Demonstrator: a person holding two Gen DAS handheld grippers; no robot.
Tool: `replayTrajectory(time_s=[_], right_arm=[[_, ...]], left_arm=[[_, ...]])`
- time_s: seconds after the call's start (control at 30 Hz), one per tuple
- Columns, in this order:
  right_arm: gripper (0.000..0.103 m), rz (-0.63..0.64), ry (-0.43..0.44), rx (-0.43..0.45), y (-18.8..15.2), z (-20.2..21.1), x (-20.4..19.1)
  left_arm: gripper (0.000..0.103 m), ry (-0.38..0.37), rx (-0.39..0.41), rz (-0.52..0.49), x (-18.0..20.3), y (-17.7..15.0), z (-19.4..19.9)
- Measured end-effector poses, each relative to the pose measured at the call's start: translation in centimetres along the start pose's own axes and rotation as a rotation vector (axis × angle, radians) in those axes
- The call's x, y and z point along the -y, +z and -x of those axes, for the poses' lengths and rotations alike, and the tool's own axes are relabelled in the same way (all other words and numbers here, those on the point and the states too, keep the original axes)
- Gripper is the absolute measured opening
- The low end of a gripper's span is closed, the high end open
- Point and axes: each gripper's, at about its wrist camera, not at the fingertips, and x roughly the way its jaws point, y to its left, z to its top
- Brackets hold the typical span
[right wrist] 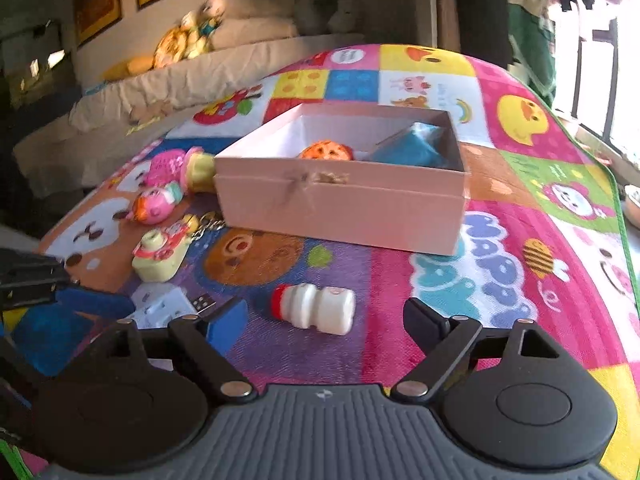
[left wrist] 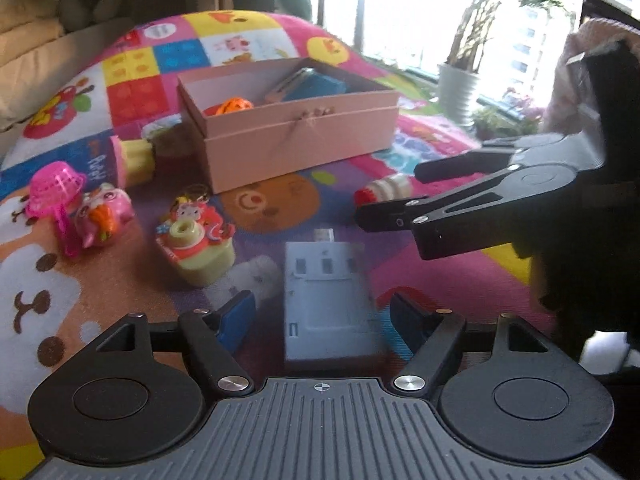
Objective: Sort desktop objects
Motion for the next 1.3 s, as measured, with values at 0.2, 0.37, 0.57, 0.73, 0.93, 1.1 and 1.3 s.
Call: replayTrajectory(time_s=[0.2, 0.37, 0.57, 0.73, 0.93, 1.1, 1.3], right_arm=[[0.052, 0.015, -0.032, -0.058, 1.0, -1.9, -1.3], [0.046, 0.011, 0.003, -0.077, 1.1, -1.1, -1.3], [0.046, 0.046, 0.048, -0.090, 1.5, 2.8, -0.3], [0.046, 0.078, 0.006, 0.129, 6.4, 9.4, 0.9], [0.046, 0.080, -0.047, 0.316, 12.4, 12.0, 2.3], [0.046, 0.042, -0.048, 0.281, 15.6, 8.3, 3.9], [0.049, -0.019, -0.064, 0.217, 18.3, 0.5, 4.9]], left_arm=[[0.070, 0.047, 0.017, 0.004, 0.2, 0.3, -0.4], [0.053, 0.059, 0.031, -0.031, 0.7, 0.4, -0.4], [0.053, 0.062, 0.109, -0.131, 1.7, 2.0, 3.1], [0.053, 0.153, 0.355, -0.232, 1.8, 8.0, 7.6], [0.053, 0.191, 0.400, -0.221, 0.4, 12.6, 5.1], [0.053, 0.209, 0.391, -0.180, -1.4, 15.4, 0.4], [0.066, 0.169, 0.285, -0.029, -4.8, 15.0, -2.6]])
